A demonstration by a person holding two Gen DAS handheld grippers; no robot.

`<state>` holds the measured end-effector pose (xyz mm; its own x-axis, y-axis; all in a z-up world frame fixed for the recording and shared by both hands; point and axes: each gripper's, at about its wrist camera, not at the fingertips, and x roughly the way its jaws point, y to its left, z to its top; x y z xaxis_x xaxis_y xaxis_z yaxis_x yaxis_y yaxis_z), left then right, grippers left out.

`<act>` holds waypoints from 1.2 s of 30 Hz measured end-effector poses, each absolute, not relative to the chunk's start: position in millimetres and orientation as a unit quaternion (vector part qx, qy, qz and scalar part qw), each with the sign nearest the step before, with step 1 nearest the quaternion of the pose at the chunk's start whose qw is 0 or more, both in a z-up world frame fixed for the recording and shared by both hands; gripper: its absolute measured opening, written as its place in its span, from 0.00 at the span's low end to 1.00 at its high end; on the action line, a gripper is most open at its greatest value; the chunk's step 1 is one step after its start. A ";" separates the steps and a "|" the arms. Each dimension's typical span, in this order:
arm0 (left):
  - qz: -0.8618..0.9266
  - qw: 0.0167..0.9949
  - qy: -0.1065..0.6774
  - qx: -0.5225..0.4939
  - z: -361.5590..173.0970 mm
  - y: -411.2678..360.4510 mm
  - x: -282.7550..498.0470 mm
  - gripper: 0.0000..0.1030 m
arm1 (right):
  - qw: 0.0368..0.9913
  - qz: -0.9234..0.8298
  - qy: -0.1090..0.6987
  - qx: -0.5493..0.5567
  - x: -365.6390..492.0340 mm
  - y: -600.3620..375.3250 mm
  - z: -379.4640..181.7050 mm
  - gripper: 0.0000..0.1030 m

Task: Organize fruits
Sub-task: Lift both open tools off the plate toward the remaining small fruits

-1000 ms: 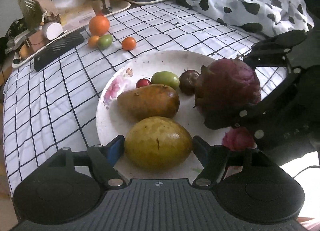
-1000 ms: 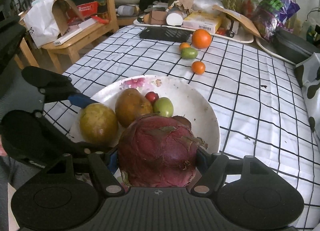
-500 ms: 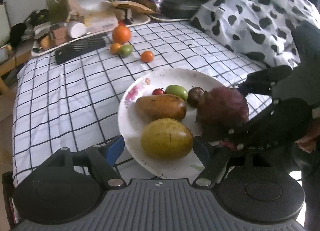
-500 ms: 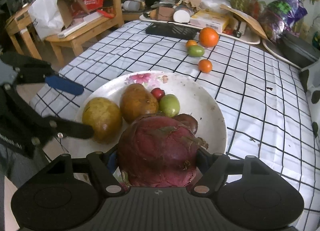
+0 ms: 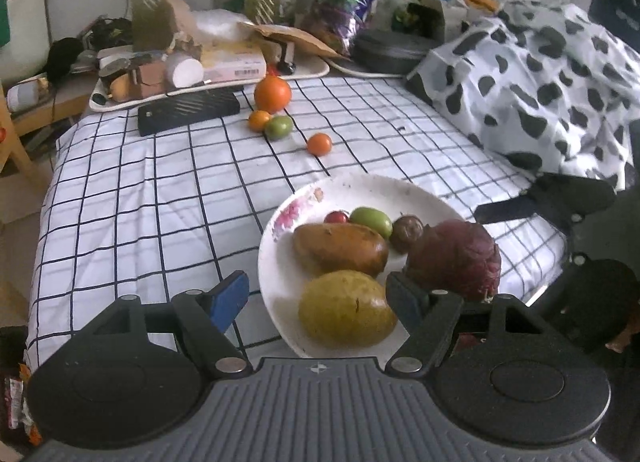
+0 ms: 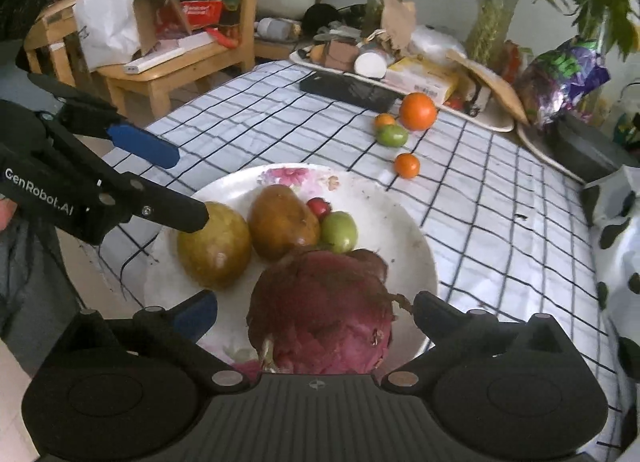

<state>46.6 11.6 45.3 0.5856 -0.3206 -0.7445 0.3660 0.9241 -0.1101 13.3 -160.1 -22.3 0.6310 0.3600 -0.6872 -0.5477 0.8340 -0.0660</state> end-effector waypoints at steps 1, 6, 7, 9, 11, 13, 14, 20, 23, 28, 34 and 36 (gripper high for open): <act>-0.192 0.891 0.411 0.025 45.8 11.8 47.1 0.72 | 0.895 0.252 0.345 -0.130 13.1 -161.1 -20.7 1.00; -0.184 0.895 0.405 0.018 47.1 12.6 48.1 0.72 | 0.908 0.245 0.324 -0.102 13.2 -167.5 -11.3 1.00; -0.182 0.897 0.403 0.018 47.5 12.9 48.4 0.72 | 0.911 0.242 0.320 -0.096 13.9 -169.0 -9.6 1.00; -0.178 0.898 0.401 0.019 47.6 13.1 48.4 0.72 | 0.917 0.232 0.313 -0.086 15.6 -172.4 -6.3 1.00; -0.174 0.900 0.399 0.018 47.9 13.8 48.8 0.72 | 0.923 0.219 0.308 -0.077 17.5 -175.8 -4.3 1.00; -0.171 0.901 0.399 0.016 48.1 14.2 49.2 0.72 | 0.927 0.207 0.304 -0.069 19.8 -179.3 -2.3 1.00; -0.171 0.901 0.399 0.016 48.0 14.3 49.3 0.72 | 0.929 0.202 0.303 -0.066 20.4 -180.9 -1.9 1.00; -0.178 0.901 0.395 0.023 48.1 11.4 46.9 0.72 | 0.938 0.170 0.297 -0.060 23.5 -188.3 -1.2 1.00; -0.177 0.902 0.392 0.024 48.4 10.8 46.4 0.72 | 0.940 0.158 0.299 -0.051 25.5 -191.8 -1.5 1.00; -0.168 0.906 0.388 0.027 49.7 12.0 48.7 0.72 | 0.942 0.130 0.306 -0.043 28.6 -197.0 -4.0 1.00; -0.157 0.907 0.389 0.022 49.2 13.7 55.7 0.72 | 0.943 0.107 0.314 -0.034 34.1 -201.6 -7.3 1.00; -0.156 0.907 0.390 0.019 49.2 14.1 58.5 0.72 | 0.943 0.102 0.315 -0.034 35.7 -202.6 -7.5 1.00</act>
<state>58.5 14.1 49.2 0.6469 -0.2673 -0.7142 0.2977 0.9508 -0.0862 35.7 -202.6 -7.5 0.7815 0.1702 -0.6003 -0.2129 0.9771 -0.0001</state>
